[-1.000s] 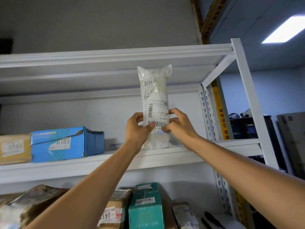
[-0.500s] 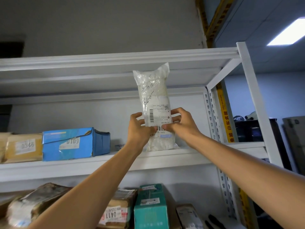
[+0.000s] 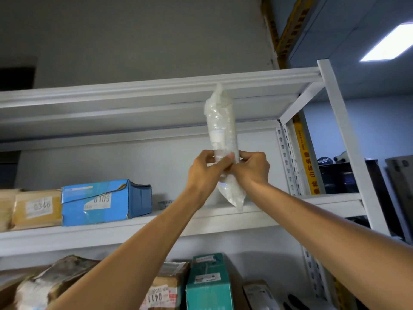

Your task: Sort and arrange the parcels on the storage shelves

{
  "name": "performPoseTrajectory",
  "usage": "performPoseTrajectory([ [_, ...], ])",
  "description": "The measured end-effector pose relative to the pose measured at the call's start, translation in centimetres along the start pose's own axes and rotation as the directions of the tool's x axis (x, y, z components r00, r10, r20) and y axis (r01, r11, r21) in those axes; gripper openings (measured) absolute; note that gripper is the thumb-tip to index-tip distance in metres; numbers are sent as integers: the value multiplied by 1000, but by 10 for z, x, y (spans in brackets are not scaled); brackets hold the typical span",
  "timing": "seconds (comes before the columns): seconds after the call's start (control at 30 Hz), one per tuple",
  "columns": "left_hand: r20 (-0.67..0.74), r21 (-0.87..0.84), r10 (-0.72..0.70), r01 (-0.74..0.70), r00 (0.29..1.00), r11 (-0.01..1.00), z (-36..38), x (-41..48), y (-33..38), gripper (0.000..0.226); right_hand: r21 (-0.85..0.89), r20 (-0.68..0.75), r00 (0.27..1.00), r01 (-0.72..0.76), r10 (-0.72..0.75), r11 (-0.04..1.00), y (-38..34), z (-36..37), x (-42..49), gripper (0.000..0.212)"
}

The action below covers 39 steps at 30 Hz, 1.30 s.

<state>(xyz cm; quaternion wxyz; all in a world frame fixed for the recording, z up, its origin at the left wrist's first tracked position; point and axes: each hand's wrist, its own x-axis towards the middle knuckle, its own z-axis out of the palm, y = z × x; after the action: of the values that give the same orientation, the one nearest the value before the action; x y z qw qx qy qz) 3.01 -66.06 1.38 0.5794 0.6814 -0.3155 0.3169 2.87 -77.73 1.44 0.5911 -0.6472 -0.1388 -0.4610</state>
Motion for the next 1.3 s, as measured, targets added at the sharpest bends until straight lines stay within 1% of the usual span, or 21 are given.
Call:
performPoseTrajectory([
  [0.07,12,-77,-50,50,999,996,-7,4,-4,57,-18,201,977,80,-74,997,0,-6,-1,35],
  [0.17,-26,-209,-85,78,996,975,-24,6,-19,36,-209,391,901,288,-190,935,0,-8,-1,24],
  [0.23,-41,-301,-126,108,991,948,-30,5,-25,34,-271,497,845,367,-197,890,0,-10,-1,37],
  [0.3,-61,-415,-207,163,976,895,-34,6,-24,32,-260,591,793,364,-151,894,-1,-10,-4,56],
  [0.37,-86,-456,-240,176,967,872,-37,8,-17,34,-252,576,792,408,-203,878,-2,-8,-9,67],
  [0.43,-147,-396,-224,150,963,906,-36,10,-10,39,-404,522,798,542,-302,737,2,1,-14,73],
  [0.5,-237,-313,-229,149,944,938,-29,9,-5,46,-587,441,832,552,-338,592,4,11,-23,66],
  [0.57,-327,-246,-252,175,911,953,-21,9,-2,51,-634,358,849,526,-388,567,8,19,-32,60],
  [0.6,-349,-211,-255,190,902,959,-17,12,0,51,-632,344,843,534,-413,562,11,23,-36,67],
  [0.67,-357,-185,-289,236,888,954,-13,14,6,50,-643,359,838,541,-410,543,15,28,-42,87],
  [0.73,-248,-222,-334,282,910,933,-17,17,11,56,-706,338,845,519,-415,482,14,27,-38,85],
  [0.77,-131,-226,-327,293,936,929,-21,18,12,56,-710,302,854,497,-423,498,13,26,-30,76],
  [0.8,-4,-219,-291,283,957,934,-28,16,11,51,-663,258,876,467,-407,586,11,23,-22,66],
  [0.83,100,-217,-257,273,961,937,-36,12,8,44,-557,210,909,414,-360,720,8,19,-14,57],
  [0.9,176,-68,-238,253,955,965,-53,7,-5,47,-275,116,973,226,-201,934,3,12,0,37],
  [0.93,189,60,-247,240,950,969,-59,5,-12,56,-161,95,991,109,-95,981,1,11,2,30],
  [1.0,220,137,-244,217,945,966,-57,3,-24,69,35,86,987,-137,134,990,4,15,1,23],
  [1.07,167,29,-220,218,961,975,-49,4,-33,69,198,146,948,-307,282,931,8,21,-5,16],
  [1.1,119,-8,-210,213,970,977,-47,5,-37,68,229,176,935,-344,308,911,12,24,-6,18],
  [1.23,25,8,-214,214,977,977,-53,6,-51,69,99,273,938,-248,214,964,23,25,-3,47],
  [1.3,11,-11,-233,233,972,972,-57,8,-55,70,67,315,928,-233,201,970,28,29,-1,47],
])
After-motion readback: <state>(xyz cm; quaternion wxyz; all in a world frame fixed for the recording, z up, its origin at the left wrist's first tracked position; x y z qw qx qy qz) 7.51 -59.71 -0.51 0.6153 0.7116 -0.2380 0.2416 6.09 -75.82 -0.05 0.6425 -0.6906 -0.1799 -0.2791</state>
